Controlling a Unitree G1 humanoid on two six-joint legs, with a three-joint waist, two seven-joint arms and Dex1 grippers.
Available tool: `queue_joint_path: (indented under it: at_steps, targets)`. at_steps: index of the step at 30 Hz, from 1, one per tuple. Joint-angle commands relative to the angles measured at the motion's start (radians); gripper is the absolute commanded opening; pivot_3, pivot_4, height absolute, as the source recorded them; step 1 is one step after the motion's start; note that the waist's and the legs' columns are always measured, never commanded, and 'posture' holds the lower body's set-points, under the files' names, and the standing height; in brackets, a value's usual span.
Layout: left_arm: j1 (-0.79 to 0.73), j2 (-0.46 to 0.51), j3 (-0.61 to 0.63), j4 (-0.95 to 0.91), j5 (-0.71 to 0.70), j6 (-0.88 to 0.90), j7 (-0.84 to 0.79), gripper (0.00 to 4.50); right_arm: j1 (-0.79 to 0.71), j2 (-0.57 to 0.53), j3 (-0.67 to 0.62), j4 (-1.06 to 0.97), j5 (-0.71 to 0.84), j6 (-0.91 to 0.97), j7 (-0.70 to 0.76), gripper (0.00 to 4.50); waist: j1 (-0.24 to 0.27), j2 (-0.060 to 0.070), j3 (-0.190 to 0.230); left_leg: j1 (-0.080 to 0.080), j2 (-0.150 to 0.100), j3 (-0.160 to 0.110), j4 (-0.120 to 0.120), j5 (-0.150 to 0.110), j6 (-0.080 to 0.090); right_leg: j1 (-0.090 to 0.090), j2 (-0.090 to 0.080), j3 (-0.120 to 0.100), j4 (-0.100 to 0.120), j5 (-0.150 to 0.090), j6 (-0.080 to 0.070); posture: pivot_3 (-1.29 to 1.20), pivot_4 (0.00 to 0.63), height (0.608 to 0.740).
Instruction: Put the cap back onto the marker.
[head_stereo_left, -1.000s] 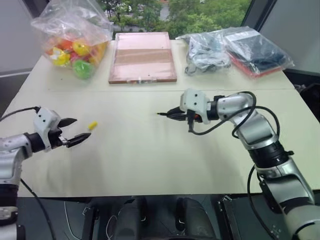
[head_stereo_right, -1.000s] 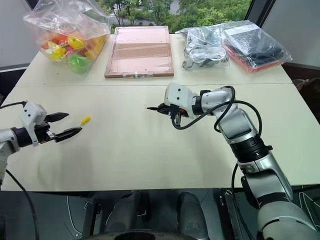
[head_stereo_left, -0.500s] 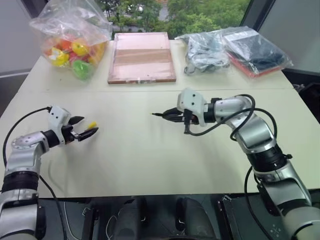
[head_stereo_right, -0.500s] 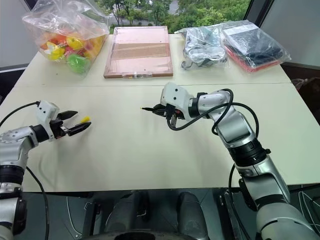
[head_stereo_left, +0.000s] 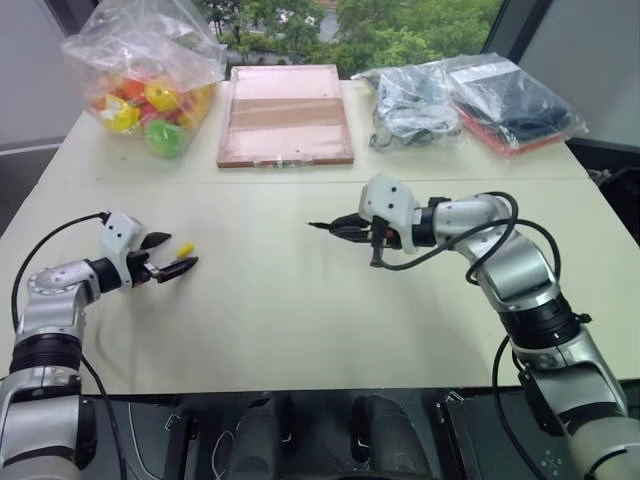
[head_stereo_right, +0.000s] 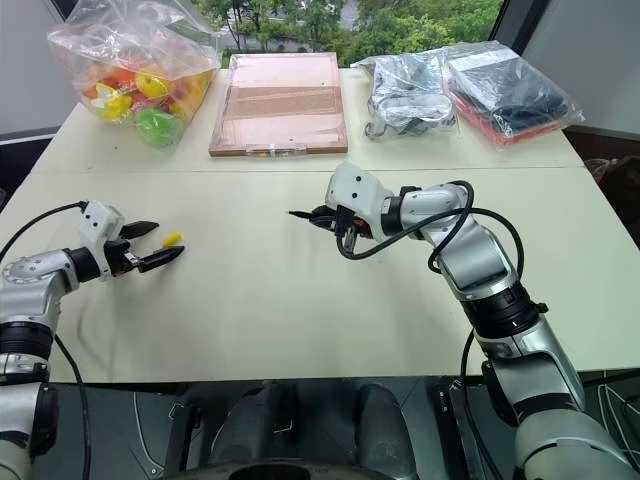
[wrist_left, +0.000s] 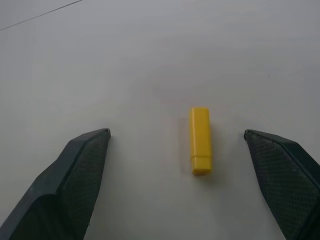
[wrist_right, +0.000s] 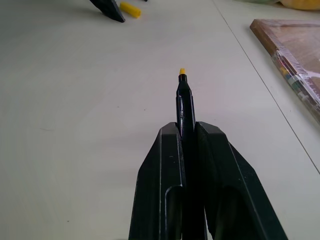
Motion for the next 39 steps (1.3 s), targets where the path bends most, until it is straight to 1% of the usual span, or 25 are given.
queue_joint_path:
  at_steps: [1,2,3,8,9,15,20,24,29,33,39]
  targets:
    - [0.024,0.001,-0.015,-0.010,0.010,0.011,-0.021,3.69,-0.011,-0.003,-0.028,-0.028,0.013,-0.013,-0.008,0.00,0.000,0.000,0.000,0.000,0.000,0.000,0.000,0.000,0.000,0.000,0.000,0.000,0.000,0.000,0.000,0.00,0.150,0.740]
    - [0.029,0.001,-0.015,-0.014,0.008,0.013,-0.022,3.09,-0.013,-0.003,-0.029,-0.025,0.014,-0.014,-0.009,0.00,-0.001,0.000,0.000,0.000,0.000,0.000,0.000,0.000,0.001,0.000,0.000,0.000,0.000,0.000,0.000,0.00,0.150,0.740]
    - [0.034,0.002,-0.015,-0.018,0.006,0.016,-0.024,2.68,-0.014,-0.004,-0.029,-0.022,0.014,-0.016,-0.010,0.00,-0.001,0.000,0.000,0.000,0.000,0.000,0.000,0.000,0.001,0.000,0.000,0.000,0.000,0.000,0.000,0.00,0.150,0.740]
    - [0.061,0.010,-0.009,-0.036,0.002,0.021,-0.019,0.13,-0.017,-0.007,-0.029,-0.009,0.013,-0.023,-0.010,0.00,-0.001,0.000,0.000,0.000,0.000,0.000,0.000,-0.001,0.002,0.000,0.000,0.000,0.000,0.000,0.000,0.00,0.150,0.740]
    - [0.066,0.011,-0.008,-0.040,0.000,0.023,-0.021,0.05,-0.016,-0.007,-0.028,-0.008,0.012,-0.024,-0.009,0.00,-0.002,0.000,0.000,0.001,0.000,0.000,0.000,-0.001,0.002,0.000,0.000,0.000,0.000,0.000,0.000,0.00,0.150,0.740]
    - [0.069,0.019,0.004,-0.061,-0.002,0.035,-0.015,0.05,-0.016,-0.014,-0.028,0.009,0.009,-0.036,-0.007,0.00,-0.004,0.000,0.000,0.001,0.000,0.000,0.000,-0.001,0.002,0.000,0.000,0.000,0.000,0.000,0.000,0.00,0.150,0.740]
    - [-0.051,0.016,-0.006,-0.152,-0.026,0.057,-0.047,0.05,-0.054,-0.043,-0.034,0.083,-0.004,-0.092,0.023,0.00,0.004,0.000,0.000,0.000,0.000,0.000,0.000,-0.001,0.002,0.000,0.000,0.000,0.000,0.000,0.000,0.00,0.150,0.740]
    - [-0.152,0.028,-0.077,-0.241,0.018,0.031,-0.098,0.05,-0.100,-0.064,-0.033,0.157,-0.014,-0.154,0.056,0.00,0.007,-0.001,0.000,-0.001,0.000,0.000,0.002,0.000,0.001,0.000,0.000,0.000,0.000,0.000,0.000,0.00,0.150,0.740]
    - [-0.298,0.014,-0.142,-0.297,0.005,0.031,-0.201,0.05,-0.160,-0.079,-0.030,0.257,-0.030,-0.240,0.097,0.00,-0.001,-0.001,0.000,0.000,0.000,0.000,0.001,0.001,-0.002,0.000,0.000,0.000,0.001,0.000,0.000,0.00,0.150,0.740]
    - [-0.397,-0.033,-0.193,-0.284,-0.002,0.020,-0.280,0.05,-0.198,-0.086,-0.025,0.288,-0.034,-0.284,0.137,0.00,-0.002,0.000,0.000,0.000,0.000,0.000,0.001,0.002,-0.002,0.000,0.000,0.000,0.001,0.000,0.000,0.00,0.150,0.740]
    - [-0.473,-0.105,-0.240,-0.208,0.022,-0.037,-0.331,0.05,-0.216,-0.079,-0.021,0.272,-0.032,-0.295,0.164,0.00,-0.001,0.000,0.000,0.000,0.000,0.000,0.001,0.002,-0.002,0.000,0.000,0.000,0.001,0.000,0.000,0.00,0.150,0.740]
